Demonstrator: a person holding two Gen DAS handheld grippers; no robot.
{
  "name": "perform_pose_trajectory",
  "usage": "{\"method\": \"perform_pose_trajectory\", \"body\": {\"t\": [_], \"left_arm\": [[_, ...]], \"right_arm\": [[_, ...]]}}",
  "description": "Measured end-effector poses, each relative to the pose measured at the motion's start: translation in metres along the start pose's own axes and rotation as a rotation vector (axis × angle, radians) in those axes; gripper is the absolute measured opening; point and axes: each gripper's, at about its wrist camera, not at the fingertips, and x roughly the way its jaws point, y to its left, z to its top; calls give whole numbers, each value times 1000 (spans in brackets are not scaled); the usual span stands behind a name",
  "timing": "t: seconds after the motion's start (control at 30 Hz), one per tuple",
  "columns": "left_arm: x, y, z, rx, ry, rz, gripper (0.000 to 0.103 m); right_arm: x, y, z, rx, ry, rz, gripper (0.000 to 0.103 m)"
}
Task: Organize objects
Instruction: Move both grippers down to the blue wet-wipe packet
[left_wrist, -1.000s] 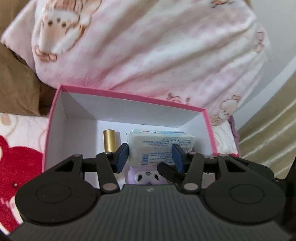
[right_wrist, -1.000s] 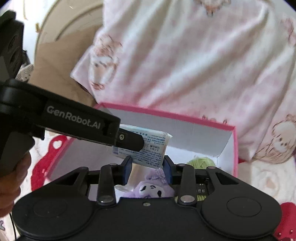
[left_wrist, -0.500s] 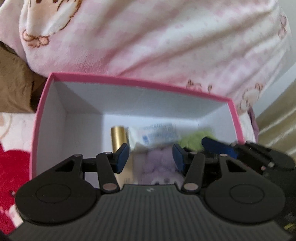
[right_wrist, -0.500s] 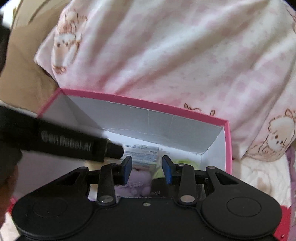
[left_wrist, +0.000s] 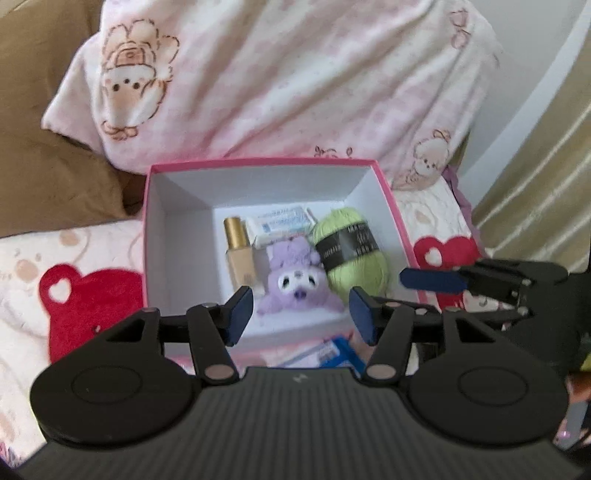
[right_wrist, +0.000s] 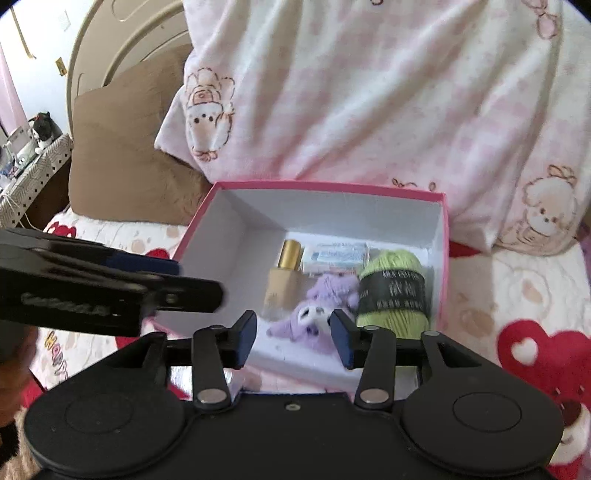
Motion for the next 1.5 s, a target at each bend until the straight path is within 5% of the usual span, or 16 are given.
{"method": "perform_pose_trajectory", "body": {"t": [0.43,0.8,1.0,1.1,1.23,1.5], "left_arm": [[-11,19,-76,-88,65,-51,60],[63,50,-132,-276,112,-97,56],[87,52,-146,-297,66,-131,56],[97,49,-153,-313,64,-161,54],[107,46,-157,-340,46,-166,48],[80,42,-165,-286,-18,-232,44]], "right_arm": [[-2,-10,-68,183,68,140,61],[59,-40,-98,353,134,41,61],[88,-52,-109,436,153,11,61],[94,-50,-112,437,132,25,43],[91,-38,-114,369,99,-10,32],[54,-20,-120,236,15,-11,28]]}}
